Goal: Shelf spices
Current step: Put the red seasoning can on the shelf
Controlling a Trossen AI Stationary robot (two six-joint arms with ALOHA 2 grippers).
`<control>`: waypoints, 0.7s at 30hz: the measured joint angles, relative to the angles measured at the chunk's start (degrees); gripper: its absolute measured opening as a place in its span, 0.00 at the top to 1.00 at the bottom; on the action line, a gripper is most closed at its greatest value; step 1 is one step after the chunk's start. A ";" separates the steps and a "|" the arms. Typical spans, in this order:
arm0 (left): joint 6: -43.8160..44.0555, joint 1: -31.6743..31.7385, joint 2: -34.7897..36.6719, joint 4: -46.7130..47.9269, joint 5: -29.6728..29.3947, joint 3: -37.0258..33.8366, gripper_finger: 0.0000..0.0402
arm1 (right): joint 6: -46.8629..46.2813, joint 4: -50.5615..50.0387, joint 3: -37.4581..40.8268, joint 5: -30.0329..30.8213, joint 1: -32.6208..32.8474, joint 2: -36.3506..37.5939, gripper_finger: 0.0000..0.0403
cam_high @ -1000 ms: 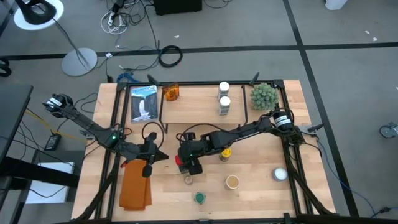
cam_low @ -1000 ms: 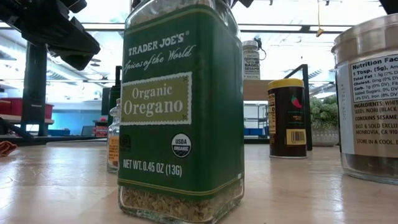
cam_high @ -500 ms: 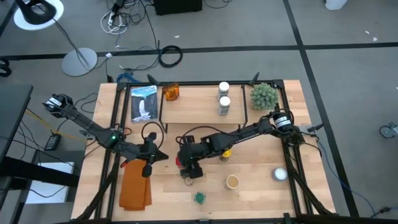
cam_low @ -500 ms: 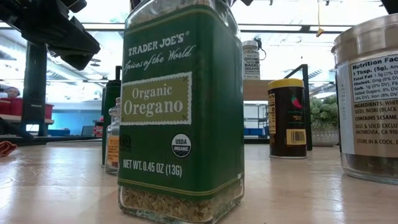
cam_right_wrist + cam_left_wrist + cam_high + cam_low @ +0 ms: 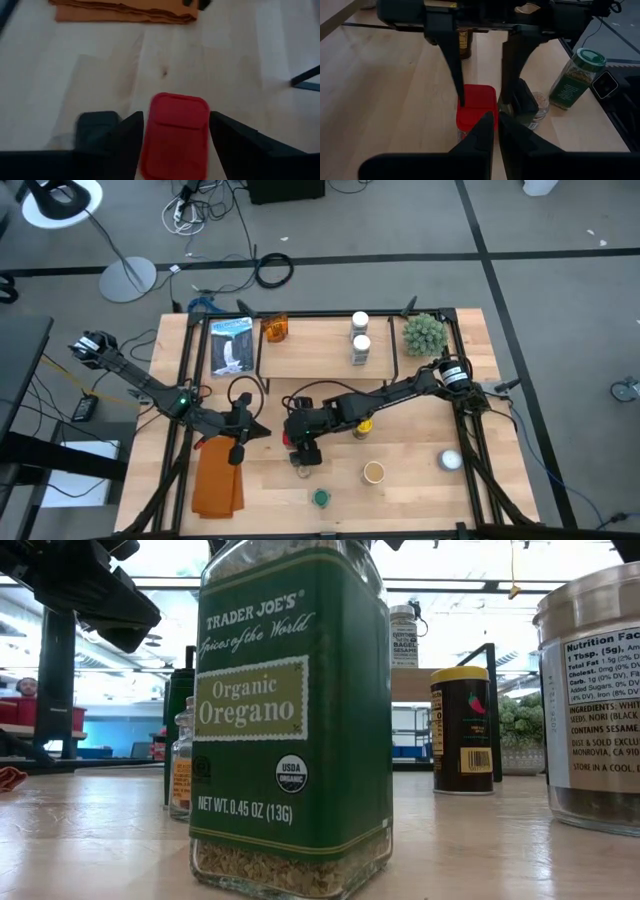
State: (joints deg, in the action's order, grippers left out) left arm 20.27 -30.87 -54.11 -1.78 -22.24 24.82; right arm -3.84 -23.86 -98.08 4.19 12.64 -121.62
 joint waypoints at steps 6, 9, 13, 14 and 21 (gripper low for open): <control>0.00 0.00 0.00 -0.03 0.01 0.00 0.92 | -1.09 -0.23 -0.01 0.11 0.00 -0.02 0.44; 0.00 0.00 0.00 -0.04 0.00 0.00 0.92 | -1.11 -0.22 0.00 0.13 0.00 -0.02 0.45; 0.00 0.00 0.00 -0.04 0.00 0.00 0.92 | -2.62 -0.58 0.00 0.14 0.00 -0.04 0.45; 0.00 0.00 0.00 -0.03 0.00 0.00 0.92 | -2.68 -0.65 -0.01 0.15 0.00 -0.04 0.45; 0.00 0.00 0.00 -0.04 0.00 0.00 0.92 | -2.76 -1.23 -0.02 0.23 0.00 -0.07 0.45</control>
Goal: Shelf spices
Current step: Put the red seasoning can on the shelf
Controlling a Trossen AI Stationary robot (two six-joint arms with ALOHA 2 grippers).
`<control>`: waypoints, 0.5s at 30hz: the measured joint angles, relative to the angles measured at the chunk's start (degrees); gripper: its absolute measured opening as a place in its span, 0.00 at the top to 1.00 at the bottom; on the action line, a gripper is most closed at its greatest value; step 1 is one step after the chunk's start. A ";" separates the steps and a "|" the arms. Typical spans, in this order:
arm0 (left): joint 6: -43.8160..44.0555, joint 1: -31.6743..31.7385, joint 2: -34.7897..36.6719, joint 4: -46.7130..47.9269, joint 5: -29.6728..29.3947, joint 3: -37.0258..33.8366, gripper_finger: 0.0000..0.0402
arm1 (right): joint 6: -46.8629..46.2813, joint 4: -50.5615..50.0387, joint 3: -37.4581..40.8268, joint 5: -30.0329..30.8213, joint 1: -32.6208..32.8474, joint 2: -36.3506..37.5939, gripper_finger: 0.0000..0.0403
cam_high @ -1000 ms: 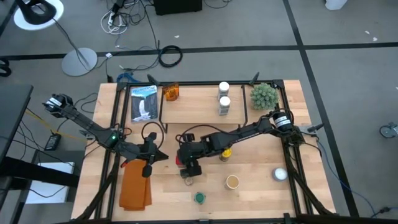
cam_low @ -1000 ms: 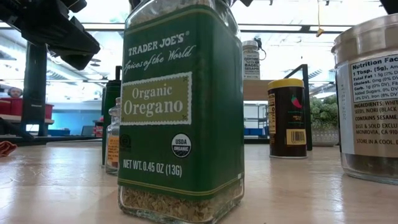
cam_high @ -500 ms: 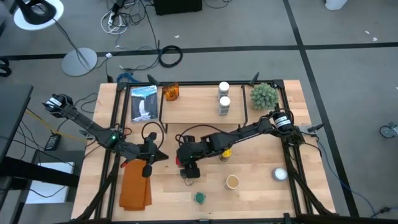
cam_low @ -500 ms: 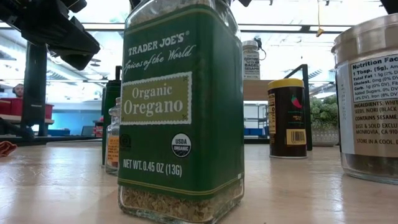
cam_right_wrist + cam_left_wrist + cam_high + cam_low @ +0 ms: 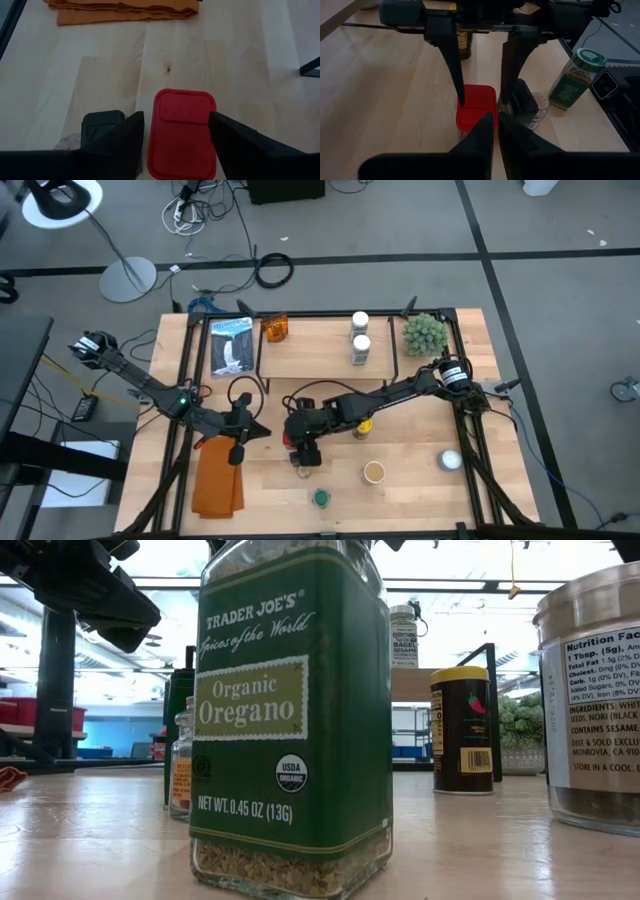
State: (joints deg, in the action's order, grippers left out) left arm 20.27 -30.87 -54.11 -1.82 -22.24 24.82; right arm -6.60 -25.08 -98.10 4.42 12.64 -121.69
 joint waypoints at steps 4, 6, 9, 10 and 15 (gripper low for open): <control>0.00 0.00 0.00 0.00 0.00 0.00 0.92 | -0.90 -1.49 0.02 0.93 0.00 -0.04 0.45; 0.02 0.00 0.00 0.00 0.00 0.00 0.92 | -1.33 -2.00 -0.01 0.97 0.00 -0.04 0.45; 0.02 0.00 0.00 0.00 0.00 0.00 0.92 | -1.35 -2.78 -0.01 1.09 0.00 -0.04 0.45; 0.02 0.00 0.00 0.00 0.00 0.00 0.92 | -1.35 -2.87 -0.01 1.10 0.00 -0.04 0.45; 0.02 0.00 0.00 0.00 0.00 0.00 0.92 | -3.29 -3.16 -0.01 0.74 0.02 -0.04 0.45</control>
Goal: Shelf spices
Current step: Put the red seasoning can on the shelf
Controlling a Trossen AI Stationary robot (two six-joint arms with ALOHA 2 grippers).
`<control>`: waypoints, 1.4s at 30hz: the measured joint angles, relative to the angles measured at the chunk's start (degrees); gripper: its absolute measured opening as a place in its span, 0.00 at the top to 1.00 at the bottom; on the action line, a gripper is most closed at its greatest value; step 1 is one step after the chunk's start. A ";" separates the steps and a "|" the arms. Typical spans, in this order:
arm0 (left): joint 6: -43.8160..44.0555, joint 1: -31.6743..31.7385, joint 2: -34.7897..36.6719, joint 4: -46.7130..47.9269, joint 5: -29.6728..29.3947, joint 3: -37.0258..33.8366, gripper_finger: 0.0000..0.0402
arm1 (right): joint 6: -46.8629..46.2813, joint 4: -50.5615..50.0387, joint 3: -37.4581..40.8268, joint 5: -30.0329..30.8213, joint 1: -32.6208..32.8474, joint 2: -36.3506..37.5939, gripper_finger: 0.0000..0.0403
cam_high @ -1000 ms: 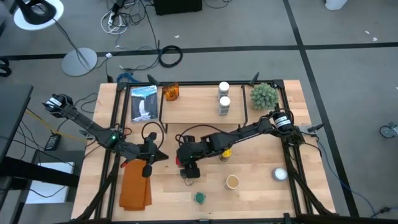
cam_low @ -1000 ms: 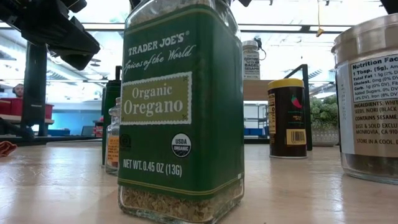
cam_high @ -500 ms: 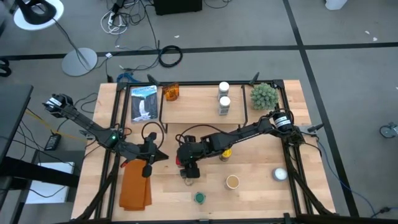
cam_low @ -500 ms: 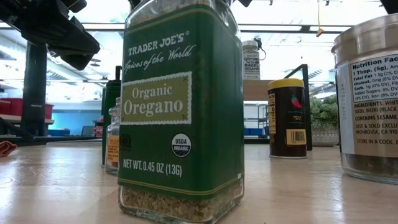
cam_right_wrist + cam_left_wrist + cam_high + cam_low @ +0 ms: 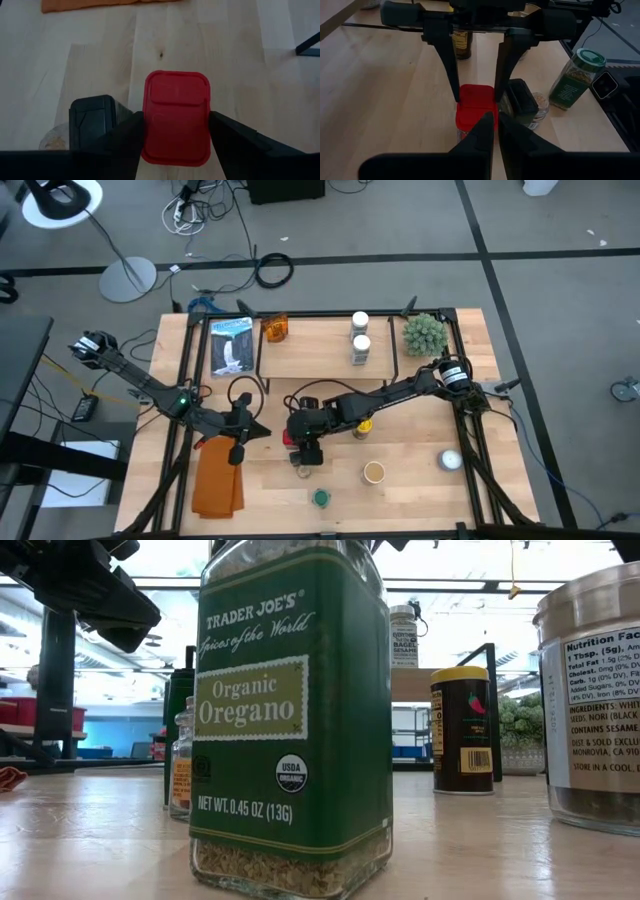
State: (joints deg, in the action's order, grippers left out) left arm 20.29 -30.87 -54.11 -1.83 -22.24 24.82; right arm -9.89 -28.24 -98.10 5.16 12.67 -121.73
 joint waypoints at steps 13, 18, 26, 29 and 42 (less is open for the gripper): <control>0.22 0.00 0.00 0.02 0.00 0.00 0.92 | -2.53 -1.59 -0.06 1.89 0.38 0.00 0.45; 0.75 -0.01 0.00 0.04 0.00 0.00 0.92 | -2.56 -1.90 -0.04 1.72 0.38 0.00 0.46; 0.98 0.00 -0.02 0.49 0.00 0.00 0.92 | -1.56 -1.71 -0.02 1.62 0.35 2.17 0.47; 0.98 -0.02 -0.02 0.50 0.02 0.00 0.92 | -1.77 -0.94 -0.04 1.53 0.35 3.95 0.47; 0.98 0.00 -0.02 0.48 0.04 0.00 0.92 | -2.02 -0.13 -0.04 1.08 0.00 5.53 0.43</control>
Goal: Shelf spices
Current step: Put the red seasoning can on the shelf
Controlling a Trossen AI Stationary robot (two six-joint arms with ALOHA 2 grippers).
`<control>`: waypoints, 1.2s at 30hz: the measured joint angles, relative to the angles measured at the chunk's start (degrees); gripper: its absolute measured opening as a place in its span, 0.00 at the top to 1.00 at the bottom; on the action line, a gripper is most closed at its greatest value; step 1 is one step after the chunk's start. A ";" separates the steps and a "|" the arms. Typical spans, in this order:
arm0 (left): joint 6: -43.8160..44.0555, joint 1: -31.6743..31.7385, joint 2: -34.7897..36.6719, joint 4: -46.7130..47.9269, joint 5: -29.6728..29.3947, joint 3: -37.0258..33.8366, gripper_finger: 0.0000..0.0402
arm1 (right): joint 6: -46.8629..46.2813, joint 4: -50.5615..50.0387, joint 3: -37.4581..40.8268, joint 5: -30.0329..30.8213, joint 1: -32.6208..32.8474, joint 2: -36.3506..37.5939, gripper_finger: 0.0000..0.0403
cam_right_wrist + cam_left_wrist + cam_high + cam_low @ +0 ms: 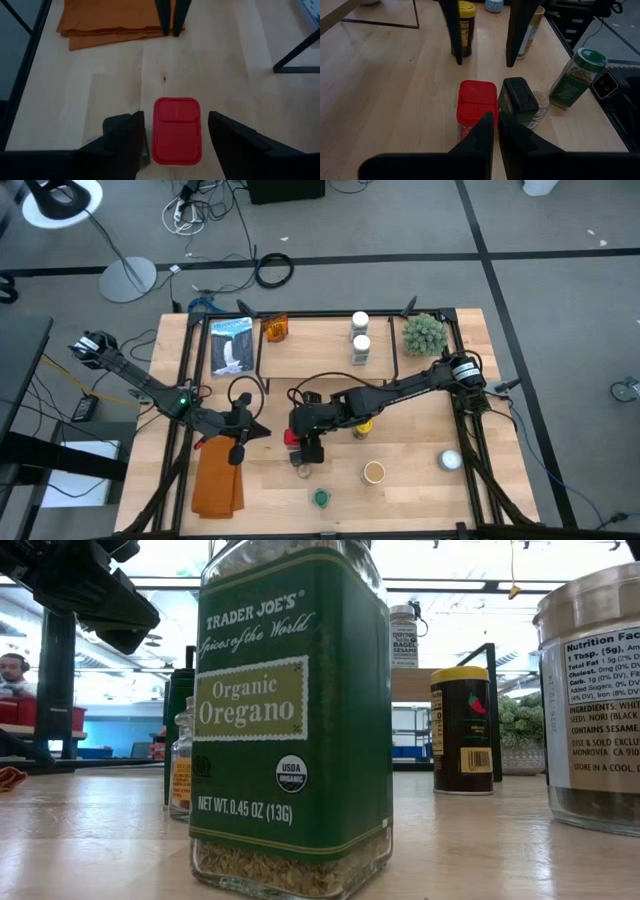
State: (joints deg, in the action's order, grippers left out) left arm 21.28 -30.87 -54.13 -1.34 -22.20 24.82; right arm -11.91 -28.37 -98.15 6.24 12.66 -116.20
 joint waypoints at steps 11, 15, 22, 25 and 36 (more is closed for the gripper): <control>0.00 0.00 0.00 0.00 0.00 0.00 0.92 | 0.03 0.19 0.00 0.02 -0.04 0.00 0.07; 0.00 0.00 0.00 0.00 0.00 0.00 0.92 | -0.49 1.26 0.00 0.04 -0.06 0.00 0.02; 0.02 0.00 0.00 -0.03 0.00 0.00 0.92 | -1.37 1.44 0.02 0.66 0.14 -1.05 0.08; 0.04 -0.07 0.00 -0.03 0.13 0.02 0.92 | -1.03 3.07 0.37 3.38 0.76 -2.71 0.09; 0.06 -0.33 0.01 -0.17 0.87 0.02 0.92 | 0.07 11.30 7.62 5.39 1.44 -3.82 0.10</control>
State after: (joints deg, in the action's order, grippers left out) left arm 21.33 -31.20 -54.12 -1.52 -21.32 24.84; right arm -11.84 -17.07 -90.53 11.63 14.10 -120.03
